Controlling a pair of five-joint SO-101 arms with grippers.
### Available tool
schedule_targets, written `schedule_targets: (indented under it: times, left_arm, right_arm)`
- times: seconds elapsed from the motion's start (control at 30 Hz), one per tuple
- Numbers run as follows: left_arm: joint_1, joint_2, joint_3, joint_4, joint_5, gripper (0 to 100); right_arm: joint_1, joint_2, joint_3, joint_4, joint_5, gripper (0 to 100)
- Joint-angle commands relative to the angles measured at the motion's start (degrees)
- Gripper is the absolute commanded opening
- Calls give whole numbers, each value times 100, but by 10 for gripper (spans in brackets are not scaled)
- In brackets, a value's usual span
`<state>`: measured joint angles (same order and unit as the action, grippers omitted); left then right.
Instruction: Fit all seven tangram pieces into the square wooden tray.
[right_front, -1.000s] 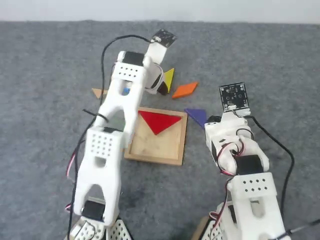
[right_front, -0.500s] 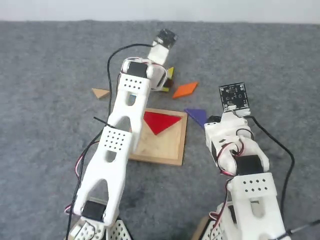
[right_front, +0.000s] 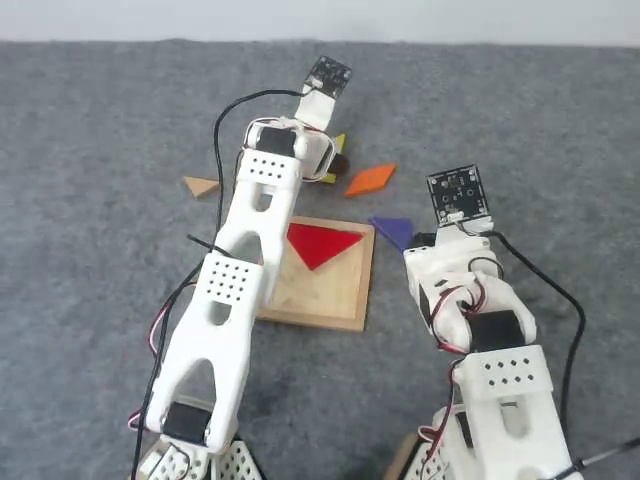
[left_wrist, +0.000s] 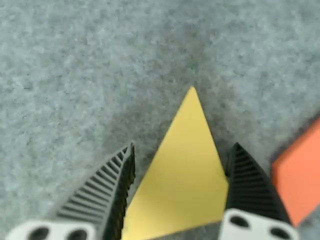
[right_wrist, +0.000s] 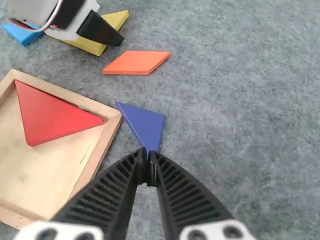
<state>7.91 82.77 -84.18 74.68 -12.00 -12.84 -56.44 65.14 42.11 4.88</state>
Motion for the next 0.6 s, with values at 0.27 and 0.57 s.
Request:
schedule_targets:
  times: [0.27,0.57]
  left_arm:
    - [-18,-114,57,1776,-1749,131]
    - [-176,-132,-40,2505,-3042,129]
  right_arm:
    - [-40,-101,-79,-136,123,6]
    - [-40,-101,-79,-136,123,6]
